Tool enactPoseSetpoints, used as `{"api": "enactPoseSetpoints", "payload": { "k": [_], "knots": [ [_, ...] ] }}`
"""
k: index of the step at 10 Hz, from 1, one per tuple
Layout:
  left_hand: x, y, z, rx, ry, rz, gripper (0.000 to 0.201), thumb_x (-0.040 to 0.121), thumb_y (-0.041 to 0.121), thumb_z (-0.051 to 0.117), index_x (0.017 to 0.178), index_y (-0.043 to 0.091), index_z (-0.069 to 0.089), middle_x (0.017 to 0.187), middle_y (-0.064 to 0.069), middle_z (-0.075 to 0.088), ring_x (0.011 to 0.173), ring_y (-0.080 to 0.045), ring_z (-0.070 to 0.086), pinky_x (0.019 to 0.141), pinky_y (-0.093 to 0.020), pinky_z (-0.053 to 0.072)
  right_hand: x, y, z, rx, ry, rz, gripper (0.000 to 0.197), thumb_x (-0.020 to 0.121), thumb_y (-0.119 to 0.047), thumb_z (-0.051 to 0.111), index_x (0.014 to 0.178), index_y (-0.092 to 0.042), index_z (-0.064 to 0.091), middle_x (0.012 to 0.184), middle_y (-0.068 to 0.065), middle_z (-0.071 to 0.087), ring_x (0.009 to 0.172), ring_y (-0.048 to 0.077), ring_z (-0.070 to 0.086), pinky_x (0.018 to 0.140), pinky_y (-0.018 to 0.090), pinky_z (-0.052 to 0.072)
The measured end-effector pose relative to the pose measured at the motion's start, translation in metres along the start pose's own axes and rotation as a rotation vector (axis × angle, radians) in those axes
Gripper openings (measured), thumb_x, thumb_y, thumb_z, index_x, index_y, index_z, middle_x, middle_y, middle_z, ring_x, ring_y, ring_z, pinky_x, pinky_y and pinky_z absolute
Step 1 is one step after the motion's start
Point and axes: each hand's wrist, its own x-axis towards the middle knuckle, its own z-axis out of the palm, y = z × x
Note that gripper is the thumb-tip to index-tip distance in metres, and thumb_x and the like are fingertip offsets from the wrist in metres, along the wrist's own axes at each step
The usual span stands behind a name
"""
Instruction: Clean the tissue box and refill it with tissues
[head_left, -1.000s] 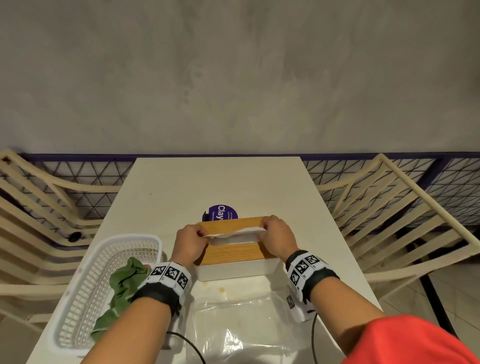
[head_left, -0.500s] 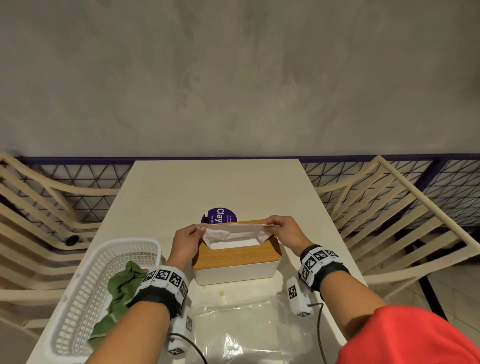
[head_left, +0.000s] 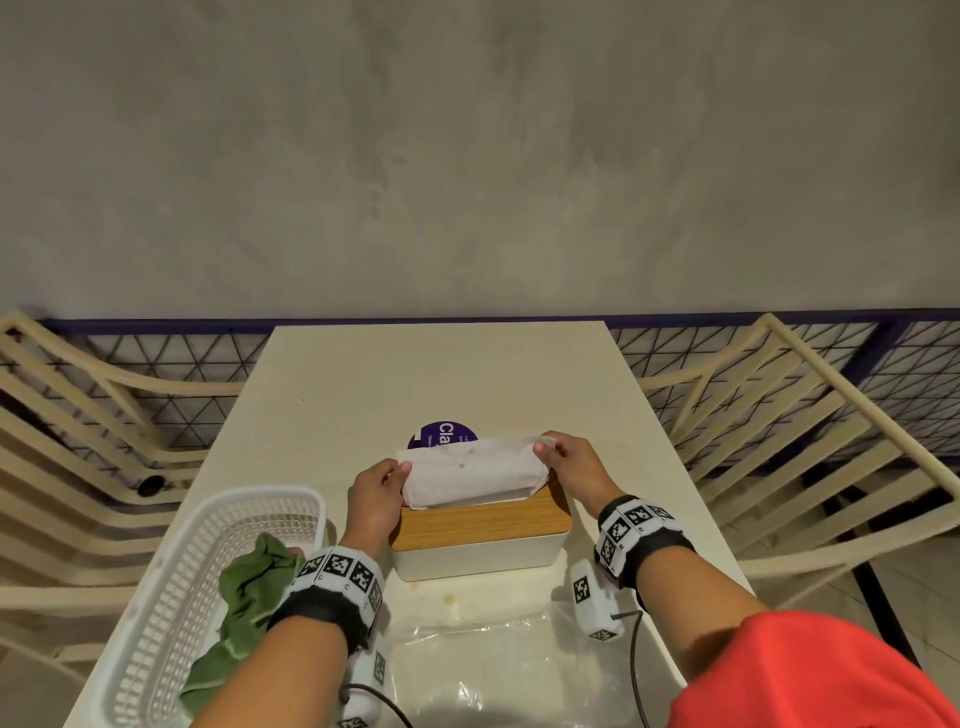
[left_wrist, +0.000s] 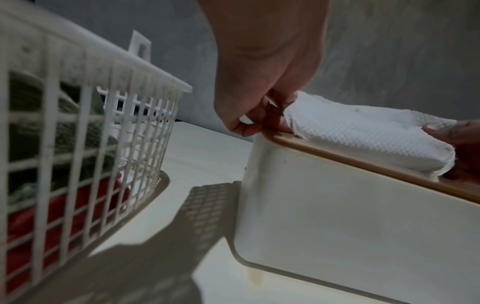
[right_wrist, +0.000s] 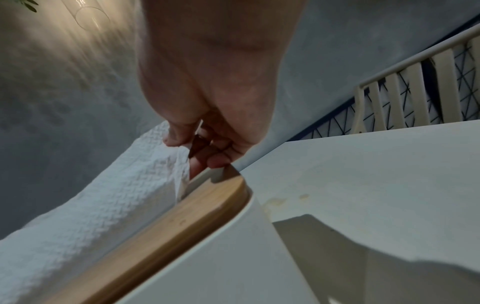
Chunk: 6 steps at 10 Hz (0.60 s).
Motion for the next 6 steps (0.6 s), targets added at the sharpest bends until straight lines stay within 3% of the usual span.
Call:
{"api": "enactPoseSetpoints", "payload": {
  "k": [1,2,3,4,5,6],
  "knots": [
    [0.000,0.000,0.000,0.001,0.002,0.022,0.025,0.094,0.022,0.047,0.087,0.006,0.065,0.085,-0.011,0.066,0.080,-0.024,0.056,0.061,-0.024,0.039,-0.001,0.000,-0.002,-0.012,0.011,-0.006,0.030,0.094,-0.011,0.051,0.065,-0.018,0.056,0.062,-0.007,0.053,0.059,0.007,0.048,0.057,0.020,0.035],
    [0.001,0.002,0.001,0.010,0.025,0.015,0.025,0.095,0.026,0.045,0.086,0.011,0.063,0.087,-0.008,0.065,0.083,-0.025,0.056,0.068,-0.031,0.039,-0.001,0.001,-0.002,-0.047,0.035,0.033,0.029,0.093,-0.012,0.054,0.065,-0.019,0.056,0.062,-0.005,0.055,0.061,0.011,0.051,0.061,0.024,0.038],
    [0.001,0.005,0.002,0.051,0.042,0.010,0.028,0.095,0.031,0.042,0.081,0.015,0.060,0.084,-0.007,0.063,0.083,-0.027,0.056,0.068,-0.032,0.039,0.001,0.001,-0.001,-0.074,0.039,0.077,0.011,0.090,-0.012,0.058,0.079,-0.016,0.061,0.069,-0.003,0.058,0.070,0.017,0.054,0.069,0.027,0.042],
    [-0.006,0.013,0.001,0.031,0.002,0.022,0.028,0.097,0.031,0.039,0.090,0.012,0.060,0.090,-0.009,0.063,0.090,-0.029,0.057,0.063,-0.030,0.038,-0.006,-0.005,-0.003,-0.121,0.001,0.104,0.014,0.085,-0.006,0.062,0.098,-0.009,0.063,0.078,0.002,0.061,0.076,0.018,0.056,0.071,0.027,0.045],
    [-0.010,0.018,-0.003,-0.004,0.012,0.023,0.033,0.097,0.030,0.039,0.116,0.009,0.057,0.115,-0.014,0.062,0.105,-0.029,0.056,0.080,-0.030,0.040,-0.014,-0.009,-0.006,-0.101,-0.008,0.135,0.036,0.080,-0.004,0.067,0.113,-0.011,0.058,0.087,0.005,0.057,0.083,0.021,0.056,0.076,0.032,0.048],
    [-0.019,0.026,-0.018,0.036,0.035,0.063,0.039,0.096,0.030,0.043,0.128,0.011,0.050,0.130,-0.013,0.057,0.118,-0.029,0.052,0.089,-0.029,0.037,-0.022,-0.013,-0.015,-0.177,0.048,0.107,0.053,0.077,-0.004,0.069,0.126,-0.011,0.049,0.103,0.006,0.052,0.090,0.021,0.051,0.074,0.028,0.042]
  ]
}}
